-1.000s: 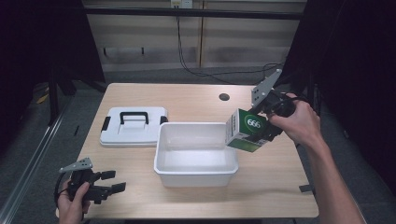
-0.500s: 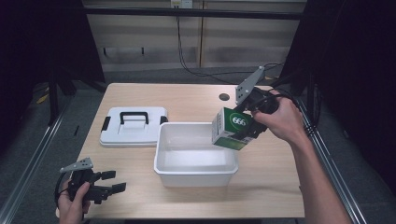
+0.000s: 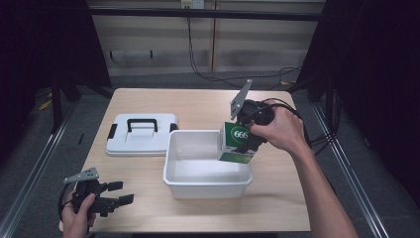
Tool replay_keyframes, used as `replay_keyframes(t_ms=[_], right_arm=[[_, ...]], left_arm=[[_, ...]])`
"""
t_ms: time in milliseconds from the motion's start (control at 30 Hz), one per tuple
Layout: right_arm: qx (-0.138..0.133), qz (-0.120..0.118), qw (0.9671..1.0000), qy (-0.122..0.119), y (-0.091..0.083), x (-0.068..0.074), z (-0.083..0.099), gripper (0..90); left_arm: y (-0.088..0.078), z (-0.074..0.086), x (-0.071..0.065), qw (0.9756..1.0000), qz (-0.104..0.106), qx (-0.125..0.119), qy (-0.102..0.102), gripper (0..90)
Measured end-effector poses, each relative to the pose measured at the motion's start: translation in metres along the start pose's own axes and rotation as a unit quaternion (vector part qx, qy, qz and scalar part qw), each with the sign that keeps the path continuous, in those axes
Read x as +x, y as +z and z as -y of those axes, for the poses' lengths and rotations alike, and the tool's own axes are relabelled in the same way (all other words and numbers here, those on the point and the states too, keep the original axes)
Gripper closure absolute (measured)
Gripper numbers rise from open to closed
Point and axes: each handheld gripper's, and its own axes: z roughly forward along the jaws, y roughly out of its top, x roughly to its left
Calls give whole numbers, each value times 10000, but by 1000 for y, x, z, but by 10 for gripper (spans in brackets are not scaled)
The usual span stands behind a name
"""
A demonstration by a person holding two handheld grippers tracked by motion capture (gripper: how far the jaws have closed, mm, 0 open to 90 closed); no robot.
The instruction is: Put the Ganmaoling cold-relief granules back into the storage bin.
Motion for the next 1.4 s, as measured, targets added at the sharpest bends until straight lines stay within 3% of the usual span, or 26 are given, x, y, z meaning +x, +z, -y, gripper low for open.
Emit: replay_keyframes(t_ms=[567,733,800,1233,1400], right_arm=[[496,-112,9986,-109,28,-4,-7,158],[708,-131,9970,-295,41,-4,-11,158],[851,-140,9961,-209,44,-3,-13,158],[1060,-124,9940,-258,63,-4,-14,157],[1101,-260,9933,-228,71,-6,-11,157]], left_arm=[[2,-1,0,10000,-2,21,-11,160],[5,-1,0,9999,14,110,6,160],[5,0,0,9999,5,102,-17,160],[4,0,0,10000,-3,91,36,160],[5,0,0,9999,12,119,44,160]])
